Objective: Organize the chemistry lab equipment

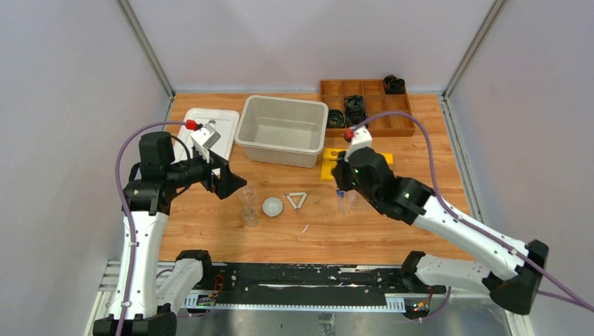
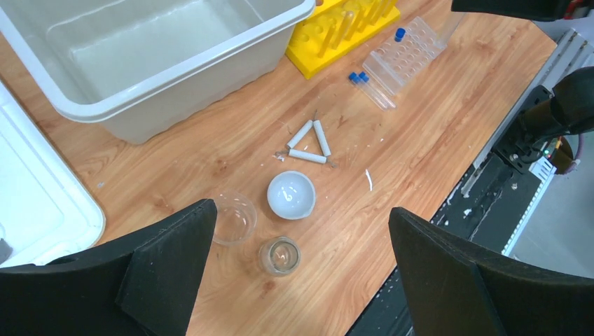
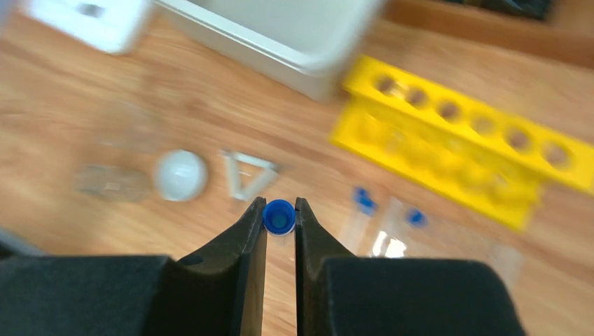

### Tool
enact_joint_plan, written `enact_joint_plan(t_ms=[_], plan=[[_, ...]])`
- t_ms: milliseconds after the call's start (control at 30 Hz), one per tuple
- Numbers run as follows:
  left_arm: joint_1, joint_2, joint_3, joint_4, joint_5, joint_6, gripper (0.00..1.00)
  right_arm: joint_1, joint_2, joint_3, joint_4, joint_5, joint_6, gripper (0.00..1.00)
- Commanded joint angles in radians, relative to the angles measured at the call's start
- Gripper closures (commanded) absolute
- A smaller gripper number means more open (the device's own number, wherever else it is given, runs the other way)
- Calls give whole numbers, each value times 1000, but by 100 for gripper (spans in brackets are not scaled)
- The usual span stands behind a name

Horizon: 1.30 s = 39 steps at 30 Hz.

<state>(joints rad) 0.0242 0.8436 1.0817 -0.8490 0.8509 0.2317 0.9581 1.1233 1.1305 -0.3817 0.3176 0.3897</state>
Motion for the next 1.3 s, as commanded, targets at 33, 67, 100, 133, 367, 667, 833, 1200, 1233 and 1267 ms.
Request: enact_joint_plan(t_ms=[33, 67, 100, 133, 367, 667, 833, 1200, 1233, 1267], plan=[[2, 5, 22, 1, -10, 1, 0, -125, -212, -303, -13, 228, 45, 100], [2, 9, 22, 1, -9, 3, 0, -143, -253, -340, -6, 238, 54, 100], [2, 12, 24, 1, -8, 1, 0, -154, -275, -374, 5, 247, 60, 100], [2, 16, 25, 1, -9, -2, 0, -161, -291, -400, 13, 254, 64, 100], [1, 15, 26, 1, -9, -2, 0, -167, -258, -497, 81, 274, 74, 100], [2, 13, 22, 1, -14, 1, 0, -168, -190, -596, 280, 244, 72, 100], [2, 10, 16, 1, -21, 5, 0, -168, -156, -637, 331, 226, 87, 100], [2, 9, 11, 1, -25, 7, 0, -168, -159, -720, 464, 217, 69, 100], [2, 9, 12, 1, -25, 7, 0, -167, -155, -724, 470, 214, 69, 100], [2, 8, 12, 1, -26, 8, 0, -168, -151, -729, 475, 210, 70, 100]])
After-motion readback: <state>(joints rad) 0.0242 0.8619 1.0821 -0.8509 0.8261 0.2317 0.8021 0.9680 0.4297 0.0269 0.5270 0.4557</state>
